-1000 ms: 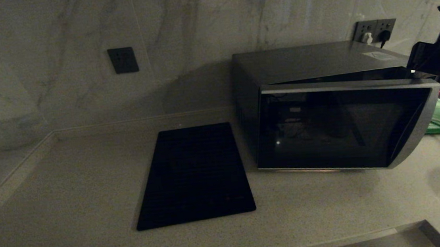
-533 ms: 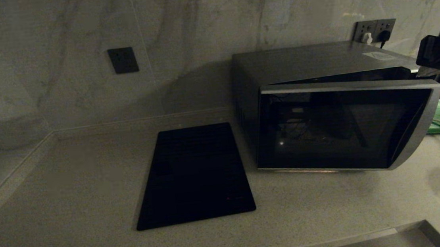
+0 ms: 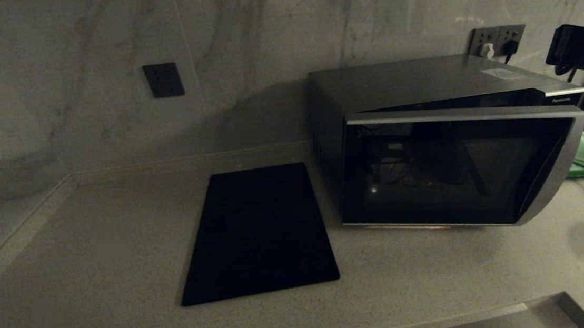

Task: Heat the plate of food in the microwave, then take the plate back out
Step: Open the microwave oven

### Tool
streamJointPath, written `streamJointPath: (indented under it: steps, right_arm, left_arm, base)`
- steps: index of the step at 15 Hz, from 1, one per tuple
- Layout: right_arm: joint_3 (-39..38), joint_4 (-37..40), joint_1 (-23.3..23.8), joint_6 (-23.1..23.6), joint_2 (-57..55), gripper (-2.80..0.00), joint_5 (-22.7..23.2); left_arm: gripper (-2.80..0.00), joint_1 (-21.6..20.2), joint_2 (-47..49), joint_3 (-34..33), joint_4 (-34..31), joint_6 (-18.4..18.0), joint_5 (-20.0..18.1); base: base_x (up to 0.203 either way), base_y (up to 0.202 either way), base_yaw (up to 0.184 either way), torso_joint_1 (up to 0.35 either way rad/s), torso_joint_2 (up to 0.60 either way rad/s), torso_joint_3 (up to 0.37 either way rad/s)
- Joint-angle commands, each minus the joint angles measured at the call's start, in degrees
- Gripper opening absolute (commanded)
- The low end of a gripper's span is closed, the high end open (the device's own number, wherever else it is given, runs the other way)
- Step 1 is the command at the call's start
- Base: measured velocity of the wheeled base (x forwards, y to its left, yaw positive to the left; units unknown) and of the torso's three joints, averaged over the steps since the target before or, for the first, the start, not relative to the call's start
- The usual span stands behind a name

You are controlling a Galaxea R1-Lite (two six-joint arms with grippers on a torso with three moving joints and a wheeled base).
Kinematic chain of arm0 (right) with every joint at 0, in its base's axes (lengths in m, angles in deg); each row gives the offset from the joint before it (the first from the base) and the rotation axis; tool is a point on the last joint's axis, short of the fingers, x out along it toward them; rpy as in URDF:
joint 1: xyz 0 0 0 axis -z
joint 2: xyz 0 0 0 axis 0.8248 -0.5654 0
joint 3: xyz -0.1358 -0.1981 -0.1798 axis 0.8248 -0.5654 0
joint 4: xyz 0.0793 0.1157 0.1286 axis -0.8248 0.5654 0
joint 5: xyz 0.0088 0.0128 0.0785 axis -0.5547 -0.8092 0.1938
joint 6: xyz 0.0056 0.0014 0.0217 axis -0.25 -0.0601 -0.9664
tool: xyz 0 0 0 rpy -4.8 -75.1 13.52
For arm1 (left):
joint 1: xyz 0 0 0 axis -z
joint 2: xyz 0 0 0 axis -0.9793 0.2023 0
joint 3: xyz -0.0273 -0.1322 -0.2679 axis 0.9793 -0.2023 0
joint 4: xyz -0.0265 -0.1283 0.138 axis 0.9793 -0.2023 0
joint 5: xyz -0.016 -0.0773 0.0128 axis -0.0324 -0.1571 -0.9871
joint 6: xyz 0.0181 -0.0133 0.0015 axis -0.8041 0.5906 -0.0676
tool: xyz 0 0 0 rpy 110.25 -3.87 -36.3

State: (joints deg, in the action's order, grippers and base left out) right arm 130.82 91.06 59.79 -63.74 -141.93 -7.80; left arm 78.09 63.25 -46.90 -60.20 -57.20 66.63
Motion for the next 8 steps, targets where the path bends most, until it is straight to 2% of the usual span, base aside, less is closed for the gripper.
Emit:
streamJointPath:
  steps: [1, 8]
  right_arm:
    - [-0.37, 0.05, 0.00, -0.42, -2.76, -2.80, -0.10]
    - [-0.54, 0.35, 0.00, -0.62, -5.10, -2.80, 0.57]
  left_arm:
    - [-2.80, -0.02, 0.09, 0.00, 0.02, 0.05, 0.04]
    - [-2.80, -0.02, 0.09, 0.00, 0.02, 0.05, 0.04]
  base:
    - [0.000, 0.000, 0.000, 0.000, 0.00, 0.000]
    - [0.000, 0.000, 0.000, 0.000, 0.00, 0.000]
